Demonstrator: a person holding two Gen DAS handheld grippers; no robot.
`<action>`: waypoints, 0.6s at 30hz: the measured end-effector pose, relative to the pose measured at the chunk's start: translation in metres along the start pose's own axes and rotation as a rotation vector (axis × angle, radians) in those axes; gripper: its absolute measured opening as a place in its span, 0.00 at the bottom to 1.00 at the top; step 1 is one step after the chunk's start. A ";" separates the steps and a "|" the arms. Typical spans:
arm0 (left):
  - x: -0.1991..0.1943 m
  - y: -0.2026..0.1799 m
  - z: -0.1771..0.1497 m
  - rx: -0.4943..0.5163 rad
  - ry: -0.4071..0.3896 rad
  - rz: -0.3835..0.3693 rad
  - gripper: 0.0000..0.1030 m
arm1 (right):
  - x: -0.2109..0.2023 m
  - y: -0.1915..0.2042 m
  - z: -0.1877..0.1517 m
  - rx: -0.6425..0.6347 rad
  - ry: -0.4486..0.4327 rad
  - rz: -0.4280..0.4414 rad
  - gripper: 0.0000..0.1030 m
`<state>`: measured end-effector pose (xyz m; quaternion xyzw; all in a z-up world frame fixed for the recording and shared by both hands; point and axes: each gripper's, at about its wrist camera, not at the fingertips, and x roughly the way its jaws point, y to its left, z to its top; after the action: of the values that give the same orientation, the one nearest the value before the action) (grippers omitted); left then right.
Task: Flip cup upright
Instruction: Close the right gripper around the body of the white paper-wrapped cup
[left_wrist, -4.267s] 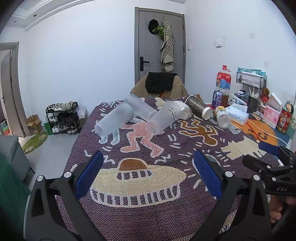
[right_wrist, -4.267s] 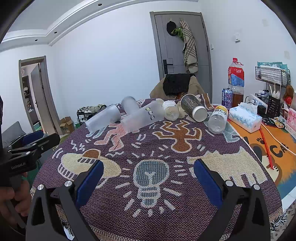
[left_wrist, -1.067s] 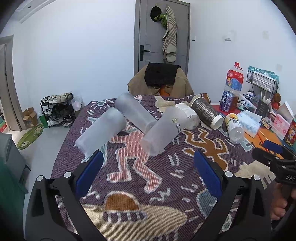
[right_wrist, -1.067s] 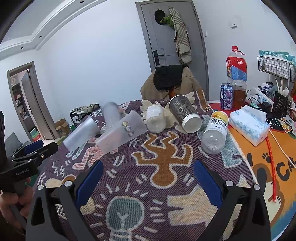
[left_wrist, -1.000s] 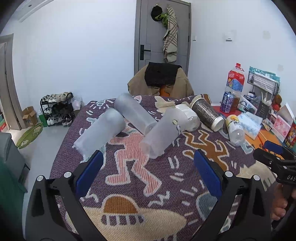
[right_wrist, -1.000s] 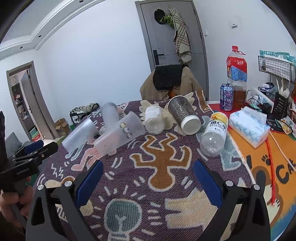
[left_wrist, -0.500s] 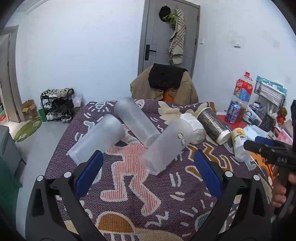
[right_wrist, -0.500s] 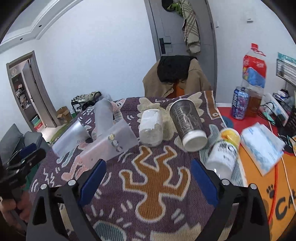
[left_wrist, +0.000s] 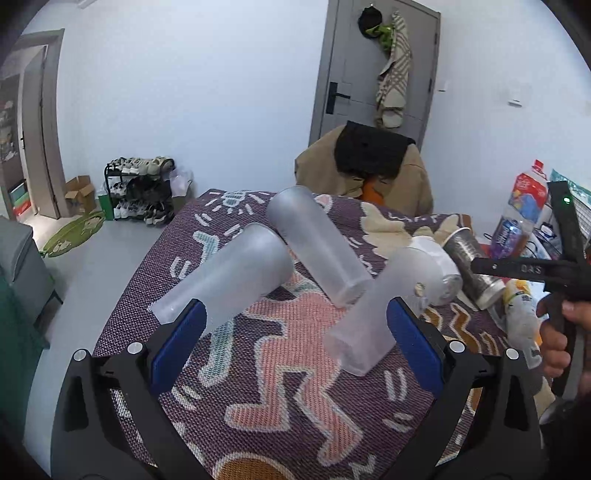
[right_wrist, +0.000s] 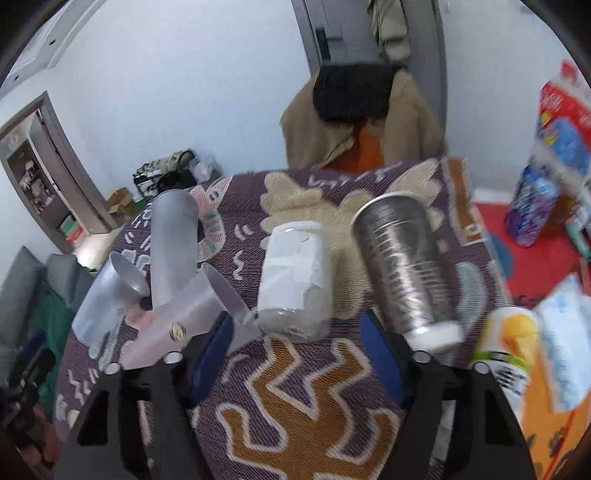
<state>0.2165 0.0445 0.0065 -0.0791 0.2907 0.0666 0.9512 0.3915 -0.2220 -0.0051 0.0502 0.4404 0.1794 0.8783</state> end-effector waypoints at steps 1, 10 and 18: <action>0.002 0.002 0.000 -0.001 0.001 0.006 0.94 | 0.006 -0.001 0.004 0.004 0.010 0.013 0.63; 0.018 0.023 0.003 -0.034 0.022 0.036 0.94 | 0.052 0.004 0.031 0.010 0.120 0.015 0.63; 0.015 0.029 0.005 -0.032 0.020 0.043 0.94 | 0.094 0.007 0.037 -0.010 0.227 -0.059 0.62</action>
<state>0.2266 0.0755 -0.0012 -0.0887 0.3007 0.0909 0.9452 0.4699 -0.1790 -0.0520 0.0124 0.5375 0.1602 0.8278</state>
